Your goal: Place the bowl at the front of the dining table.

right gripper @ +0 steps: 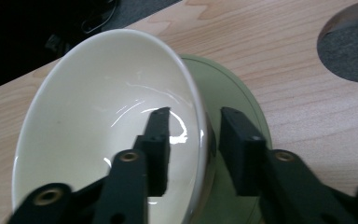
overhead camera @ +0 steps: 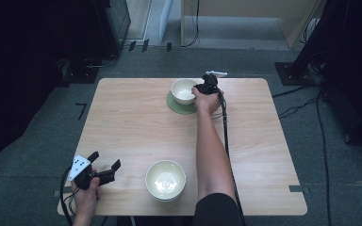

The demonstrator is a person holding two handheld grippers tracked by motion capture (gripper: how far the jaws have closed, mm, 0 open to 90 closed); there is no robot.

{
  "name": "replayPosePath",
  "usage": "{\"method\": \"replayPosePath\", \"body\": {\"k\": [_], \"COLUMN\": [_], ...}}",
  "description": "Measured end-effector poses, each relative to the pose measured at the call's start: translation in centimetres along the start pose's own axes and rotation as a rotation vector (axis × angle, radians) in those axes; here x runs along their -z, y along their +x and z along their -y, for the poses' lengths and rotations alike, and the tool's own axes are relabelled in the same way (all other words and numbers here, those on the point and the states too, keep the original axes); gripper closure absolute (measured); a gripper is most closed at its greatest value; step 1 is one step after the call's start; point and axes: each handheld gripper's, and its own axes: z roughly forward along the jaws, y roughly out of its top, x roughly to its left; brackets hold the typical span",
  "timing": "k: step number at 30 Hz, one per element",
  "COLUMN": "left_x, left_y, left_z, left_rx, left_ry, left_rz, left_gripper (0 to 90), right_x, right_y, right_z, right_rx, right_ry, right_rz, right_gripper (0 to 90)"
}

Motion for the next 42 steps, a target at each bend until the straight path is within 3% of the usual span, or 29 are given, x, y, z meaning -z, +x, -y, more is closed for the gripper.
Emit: {"method": "replayPosePath", "body": {"k": [2, 4, 5, 8, 11, 15, 16, 18, 19, 42], "left_x": [0.0, 0.0, 0.0, 0.0, 0.0, 0.0, 0.0, 0.0, 0.0, -0.1], "left_y": [0.0, 0.0, 0.1, 0.1, 0.1, 0.0, 0.0, 0.0, 0.0, -0.1], "left_z": [0.0, 0.0, 0.0, 0.0, 0.0, 0.0, 0.0, 0.0, 0.0, 0.1], "left_rx": [0.002, 0.003, 0.004, 0.009, 0.010, 0.004, 0.004, 0.003, 0.002, -0.010], "left_ry": [0.000, 0.000, 0.001, -0.001, 0.000, 0.002, 0.002, 0.002, 0.003, 0.009], "left_rz": [0.002, 0.002, 0.003, 0.003, 0.002, 0.000, -0.001, -0.003, -0.005, -0.007], "left_gripper": [0.0, 0.0, 0.0, 0.0, 0.0, 0.0, 0.0, 0.0, 0.0, 0.0], "right_x": [0.4, 0.7, 1.2, 2.0, 2.7, 3.8, 4.0, 4.2, 4.6, 8.0], "right_y": [0.1, 0.3, 0.7, 1.3, 1.5, 1.4, 1.3, 1.3, 1.4, 1.1], "right_z": [0.0, 0.0, 0.1, 0.4, 1.0, 1.9, 2.1, 2.4, 2.9, 6.6], "right_rx": [0.034, 0.057, 0.102, 0.174, 0.231, 0.331, 0.368, 0.395, 0.407, 0.486], "right_ry": [-0.028, -0.047, -0.080, -0.118, -0.141, -0.186, -0.196, -0.199, -0.203, -0.286], "right_rz": [-0.017, -0.004, 0.023, 0.019, -0.008, -0.051, -0.054, -0.049, -0.044, -0.085], "right_gripper": [50.6, 48.4, 38.7, 33.1, 29.5, 15.7, 11.3, 9.8, 2.3, 0.0]}}
